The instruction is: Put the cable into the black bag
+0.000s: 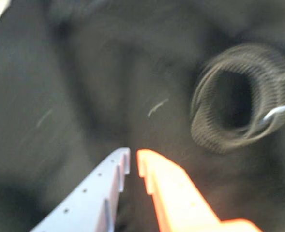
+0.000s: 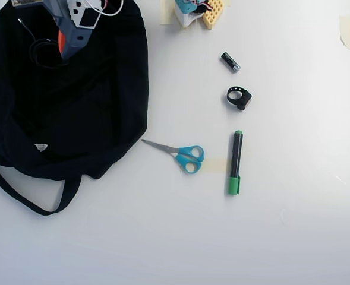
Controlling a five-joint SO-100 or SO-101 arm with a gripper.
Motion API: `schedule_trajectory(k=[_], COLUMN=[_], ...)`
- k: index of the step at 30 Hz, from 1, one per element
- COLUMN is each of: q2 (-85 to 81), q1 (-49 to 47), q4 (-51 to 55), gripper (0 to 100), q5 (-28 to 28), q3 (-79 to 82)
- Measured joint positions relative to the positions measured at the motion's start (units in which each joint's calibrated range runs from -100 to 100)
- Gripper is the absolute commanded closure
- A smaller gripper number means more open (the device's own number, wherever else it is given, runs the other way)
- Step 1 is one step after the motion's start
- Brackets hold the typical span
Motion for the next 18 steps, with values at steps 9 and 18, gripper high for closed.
schedule_trajectory(k=[9, 18], q2=[-26.5, -68.6], q1=[-31.3, -51.6], q4=[14.8, 14.8], gripper=[98, 98], q5=[0.0, 0.2], q3=[5.2, 37.2])
